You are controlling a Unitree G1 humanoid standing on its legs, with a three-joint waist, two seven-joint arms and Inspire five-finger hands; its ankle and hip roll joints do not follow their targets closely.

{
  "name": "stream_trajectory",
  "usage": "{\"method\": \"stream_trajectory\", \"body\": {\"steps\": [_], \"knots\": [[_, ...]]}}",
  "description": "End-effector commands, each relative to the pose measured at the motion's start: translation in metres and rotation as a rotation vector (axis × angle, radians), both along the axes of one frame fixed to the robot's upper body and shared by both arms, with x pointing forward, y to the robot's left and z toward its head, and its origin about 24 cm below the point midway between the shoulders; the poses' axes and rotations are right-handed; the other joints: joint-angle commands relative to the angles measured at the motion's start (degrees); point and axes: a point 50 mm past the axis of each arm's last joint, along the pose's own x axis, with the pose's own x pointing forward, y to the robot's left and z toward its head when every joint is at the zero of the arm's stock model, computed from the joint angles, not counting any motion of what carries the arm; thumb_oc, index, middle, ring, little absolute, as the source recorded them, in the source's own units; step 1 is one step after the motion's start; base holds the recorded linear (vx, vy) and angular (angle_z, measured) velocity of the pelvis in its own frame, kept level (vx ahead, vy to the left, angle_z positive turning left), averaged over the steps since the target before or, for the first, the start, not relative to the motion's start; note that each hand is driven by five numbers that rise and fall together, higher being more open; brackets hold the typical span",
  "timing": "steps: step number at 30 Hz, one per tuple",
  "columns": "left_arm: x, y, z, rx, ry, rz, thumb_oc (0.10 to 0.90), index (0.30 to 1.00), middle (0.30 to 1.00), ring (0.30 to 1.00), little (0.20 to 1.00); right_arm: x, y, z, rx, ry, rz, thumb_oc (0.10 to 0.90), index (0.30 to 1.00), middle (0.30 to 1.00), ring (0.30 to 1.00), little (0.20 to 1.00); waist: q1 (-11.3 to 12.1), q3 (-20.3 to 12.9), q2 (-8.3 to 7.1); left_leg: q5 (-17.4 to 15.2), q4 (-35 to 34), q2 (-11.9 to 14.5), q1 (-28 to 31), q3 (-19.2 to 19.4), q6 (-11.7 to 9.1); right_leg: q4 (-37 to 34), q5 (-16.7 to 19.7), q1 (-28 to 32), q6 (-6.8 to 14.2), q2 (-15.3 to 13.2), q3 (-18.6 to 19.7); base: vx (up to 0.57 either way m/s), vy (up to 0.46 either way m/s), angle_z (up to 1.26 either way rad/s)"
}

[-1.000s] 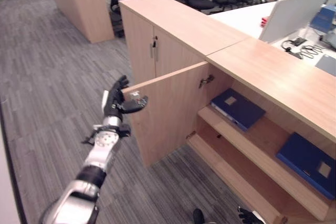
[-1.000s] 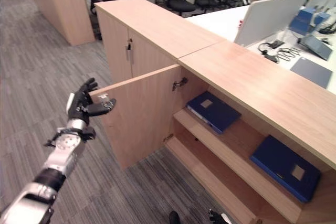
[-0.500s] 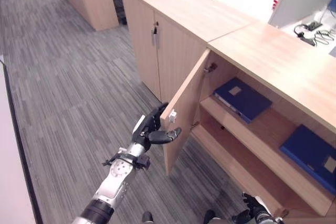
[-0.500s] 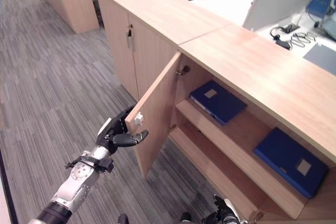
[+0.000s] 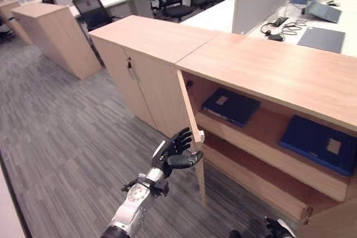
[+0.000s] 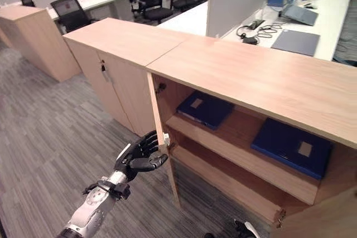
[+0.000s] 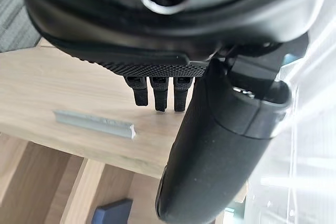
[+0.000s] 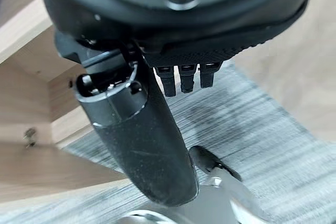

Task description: Put the empty folder in the office cabinet

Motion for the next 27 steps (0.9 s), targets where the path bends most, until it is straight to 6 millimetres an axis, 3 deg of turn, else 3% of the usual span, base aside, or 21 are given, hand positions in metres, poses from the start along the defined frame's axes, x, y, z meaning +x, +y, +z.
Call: {"method": "stream_trajectory", "body": {"steps": [1, 3, 6, 11, 16, 19, 20, 21, 22, 24, 27], "knots": [[0.044, -0.016, 0.063, -0.029, -0.305, 0.022, 0.800, 0.900, 0.900, 0.900, 0.900, 0.018, -0.018, 0.010, -0.058, -0.051, -0.001, 0.800, 0.900, 0.900, 0.900, 0.900, -2.32, 1.12, -1.40, 5.74, 12.76, 1.81, -9.21, -11.32, -1.59, 0.41, -11.16, 6.22, 0.66, 0.23, 3.06, 0.09, -0.039, -0.77], [0.047, -0.017, 0.063, -0.046, -0.301, 0.048, 0.800, 0.900, 0.900, 0.900, 0.900, 0.015, -0.019, 0.010, -0.060, -0.039, -0.002, 0.800, 0.900, 0.900, 0.900, 0.900, -2.22, 0.94, -1.54, 5.52, 11.99, 0.65, -9.98, -13.55, -1.14, 0.28, -10.91, 5.69, 0.76, 0.09, 4.30, 0.05, -0.014, -1.15], [0.057, -0.012, 0.074, -0.063, -0.338, 0.109, 0.800, 0.900, 0.900, 0.900, 0.900, 0.007, -0.023, 0.008, -0.067, -0.011, -0.020, 0.800, 0.900, 0.900, 0.900, 0.900, -1.65, 0.55, -2.19, 1.64, 5.30, -2.93, -10.49, -19.67, -0.19, 0.33, -11.07, 5.34, 1.44, -0.56, 8.15, 0.12, 0.014, -1.15], [0.078, 0.017, 0.087, -0.012, -0.376, 0.260, 0.800, 0.900, 0.900, 0.900, 0.900, 0.008, -0.025, 0.009, -0.070, -0.015, -0.021, 0.800, 0.900, 0.900, 0.900, 0.900, -0.99, 0.59, -2.36, 3.67, -0.97, -6.31, -14.98, -27.28, -0.30, 0.05, -11.47, 5.42, 1.69, 0.59, 14.14, 0.18, 0.011, -0.76], [0.093, 0.062, 0.085, 0.102, -0.335, 0.428, 0.800, 0.900, 0.900, 0.900, 0.900, 0.009, -0.020, 0.008, -0.047, -0.015, -0.019, 0.800, 0.900, 0.900, 0.900, 0.900, -2.10, -0.53, -2.20, 3.57, -4.95, -5.99, -12.13, -24.27, -0.06, 0.25, -11.99, 5.88, 2.62, 0.63, 18.56, 0.18, 0.115, -0.84], [0.100, 0.097, 0.088, 0.163, -0.301, 0.540, 0.800, 0.900, 0.900, 0.900, 0.900, 0.015, -0.014, 0.008, -0.019, -0.037, -0.012, 0.800, 0.900, 0.900, 0.900, 0.900, -2.78, -1.71, -3.23, 2.77, -5.30, -6.31, -10.16, -20.99, 0.55, 1.18, -11.68, 4.96, 3.78, -0.42, 21.57, 0.16, 0.137, -0.55], [0.100, 0.096, 0.088, 0.163, -0.302, 0.539, 0.800, 0.900, 0.900, 0.900, 0.900, 0.015, -0.014, 0.008, -0.019, -0.037, -0.012, 0.800, 0.900, 0.900, 0.900, 0.900, -2.72, -1.69, -3.24, 2.76, -5.31, -6.31, -10.13, -20.93, 0.56, 1.19, -11.68, 4.95, 3.79, -0.43, 21.62, 0.17, 0.165, -1.20], [0.104, 0.120, 0.092, 0.214, -0.273, 0.609, 0.800, 0.900, 0.900, 0.900, 0.900, 0.016, -0.010, 0.007, 0.001, -0.045, -0.017, 0.800, 0.900, 0.900, 0.900, 0.900, -3.19, -2.42, -3.80, 2.12, -5.40, -6.59, -9.02, -18.57, 1.05, 2.01, -11.58, 4.30, 4.60, -1.45, 22.99, 0.11, 0.121, -1.32], [0.104, 0.120, 0.092, 0.214, -0.273, 0.609, 0.800, 0.900, 0.900, 0.900, 0.900, 0.016, -0.010, 0.007, 0.001, -0.045, -0.017, 0.800, 0.900, 0.900, 0.900, 0.900, -3.17, -2.41, -3.81, 2.12, -5.40, -6.59, -9.02, -18.56, 1.05, 2.01, -11.58, 4.30, 4.60, -1.45, 23.01, 0.19, 0.249, -1.07], [0.109, 0.155, 0.107, 0.283, -0.252, 0.713, 0.800, 0.900, 0.900, 0.900, 0.900, 0.015, -0.005, 0.006, 0.028, -0.056, -0.010, 0.800, 0.900, 0.900, 0.900, 0.900, -4.87, -3.18, -4.41, 0.77, -5.76, -7.39, -7.76, -15.88, 1.99, 3.96, -11.30, 2.62, 6.30, -2.89, 24.36, 0.13, 0.232, -0.41], [0.110, 0.174, 0.121, 0.329, -0.255, 0.757, 0.800, 0.900, 0.900, 0.900, 0.900, 0.017, -0.003, 0.007, 0.038, -0.061, 0.005, 0.800, 0.900, 0.900, 0.900, 0.900, -5.26, -3.48, -4.91, 0.06, -6.03, -7.93, -7.55, -14.16, 2.45, 5.02, -11.05, 1.09, 7.35, -3.67, 25.11, 0.06, 0.161, -0.39]]}}
